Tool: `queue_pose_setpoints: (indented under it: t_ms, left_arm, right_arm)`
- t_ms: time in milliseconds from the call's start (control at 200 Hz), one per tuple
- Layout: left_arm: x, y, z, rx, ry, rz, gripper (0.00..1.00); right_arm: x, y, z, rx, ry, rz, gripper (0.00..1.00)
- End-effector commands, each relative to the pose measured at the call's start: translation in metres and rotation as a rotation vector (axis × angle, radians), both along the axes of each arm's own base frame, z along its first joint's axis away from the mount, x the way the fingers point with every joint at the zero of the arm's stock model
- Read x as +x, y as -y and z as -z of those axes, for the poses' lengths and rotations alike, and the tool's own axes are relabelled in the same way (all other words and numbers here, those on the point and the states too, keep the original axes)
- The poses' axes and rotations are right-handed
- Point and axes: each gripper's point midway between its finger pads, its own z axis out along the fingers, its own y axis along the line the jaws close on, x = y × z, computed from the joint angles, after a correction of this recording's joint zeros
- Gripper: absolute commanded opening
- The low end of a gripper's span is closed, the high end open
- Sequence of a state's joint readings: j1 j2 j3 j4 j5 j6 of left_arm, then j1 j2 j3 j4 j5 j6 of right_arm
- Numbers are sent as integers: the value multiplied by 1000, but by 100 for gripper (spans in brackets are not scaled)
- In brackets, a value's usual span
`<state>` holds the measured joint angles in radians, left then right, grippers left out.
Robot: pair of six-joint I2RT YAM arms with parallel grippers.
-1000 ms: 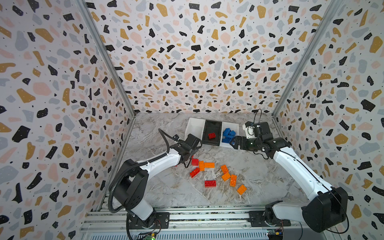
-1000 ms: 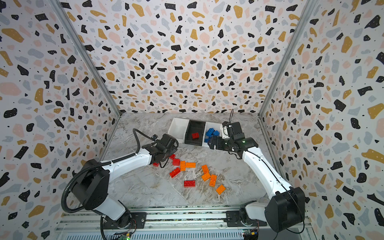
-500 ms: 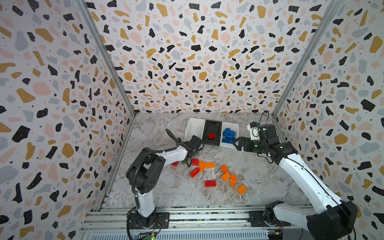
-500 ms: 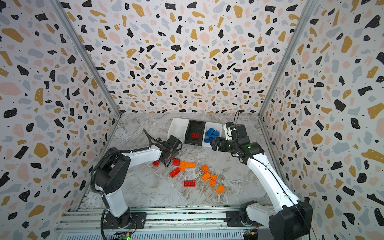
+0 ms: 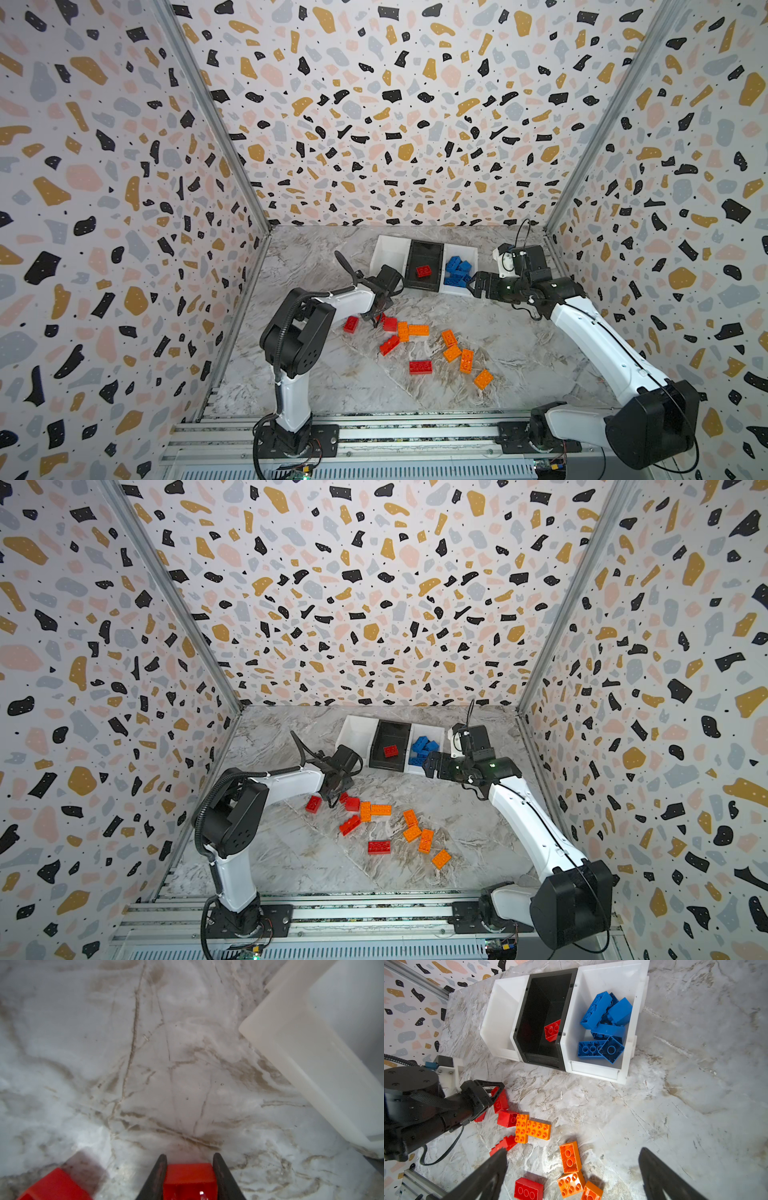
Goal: Sort the legos into containers by color
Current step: 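Grasp a red 2x4 brick with the left gripper and lift it, then drop the red brick into the black bin by opening the left gripper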
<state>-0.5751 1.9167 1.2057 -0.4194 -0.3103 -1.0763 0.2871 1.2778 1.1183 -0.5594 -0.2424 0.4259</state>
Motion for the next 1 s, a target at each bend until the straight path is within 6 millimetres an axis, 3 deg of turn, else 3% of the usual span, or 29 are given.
queue_pose_setpoints:
  t_ms: [0,140,305,420,696,876,991]
  left_arm:
    - [-2,0,-10,54,-43,73,25]
    - [33,23,-52,40,40,125,24]
    - [90,79,-115,31,197,253,24]
    - [119,120,-140,-13,288,335,24]
    - [167,178,-153,-226,470,373,26]
    - [191,187,-151,-264,507,372,29]
    - [198,187,-142,-328,499,361,49]
  right_arm:
    - [13,-3,-23,24,60,1,99]
    - [21,-7,-25,29,63,-2,99]
    - [28,-8,-29,26,69,2,99]
    - [29,-6,-32,19,77,10,99]
    - [23,7,-43,-6,97,65,99]
    - [17,16,-52,-10,114,110,99]
    - [11,22,-55,-19,119,134,99]
